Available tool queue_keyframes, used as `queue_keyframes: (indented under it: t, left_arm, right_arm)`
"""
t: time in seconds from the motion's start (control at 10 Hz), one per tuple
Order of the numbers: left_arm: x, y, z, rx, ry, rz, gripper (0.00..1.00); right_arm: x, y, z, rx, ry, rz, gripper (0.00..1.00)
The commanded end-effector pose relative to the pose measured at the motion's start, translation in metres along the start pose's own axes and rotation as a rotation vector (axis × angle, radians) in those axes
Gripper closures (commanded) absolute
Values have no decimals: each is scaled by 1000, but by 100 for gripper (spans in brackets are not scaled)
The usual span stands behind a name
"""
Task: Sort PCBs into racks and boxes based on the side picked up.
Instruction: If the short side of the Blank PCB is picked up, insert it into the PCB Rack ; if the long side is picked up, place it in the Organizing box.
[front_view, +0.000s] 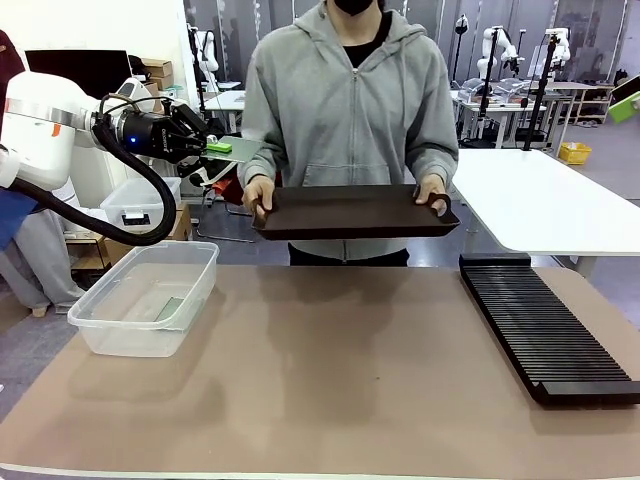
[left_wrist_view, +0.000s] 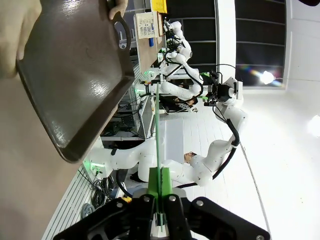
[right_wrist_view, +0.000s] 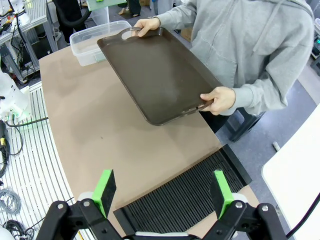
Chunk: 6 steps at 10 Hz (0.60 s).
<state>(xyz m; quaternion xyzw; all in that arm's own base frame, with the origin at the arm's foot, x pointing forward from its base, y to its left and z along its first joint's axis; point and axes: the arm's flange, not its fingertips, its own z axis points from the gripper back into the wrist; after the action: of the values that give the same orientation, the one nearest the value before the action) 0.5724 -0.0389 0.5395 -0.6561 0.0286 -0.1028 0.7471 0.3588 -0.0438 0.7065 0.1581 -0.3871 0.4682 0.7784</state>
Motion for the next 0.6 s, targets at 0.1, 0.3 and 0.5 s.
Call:
queue_keyframes:
  t: [0.1,0.3,0.5]
  left_arm:
    - [-9,-18,24,185,9,-57,97]
    - [-18,-25,44,413,33,-91,97]
    - [-24,-21,53,662,63,-166,97]
  right_arm:
    - [0,1,-2,17,-11,7,0]
    - [0,1,-2,17,-11,7,0]
    - [0,1,-2,17,-11,7,0]
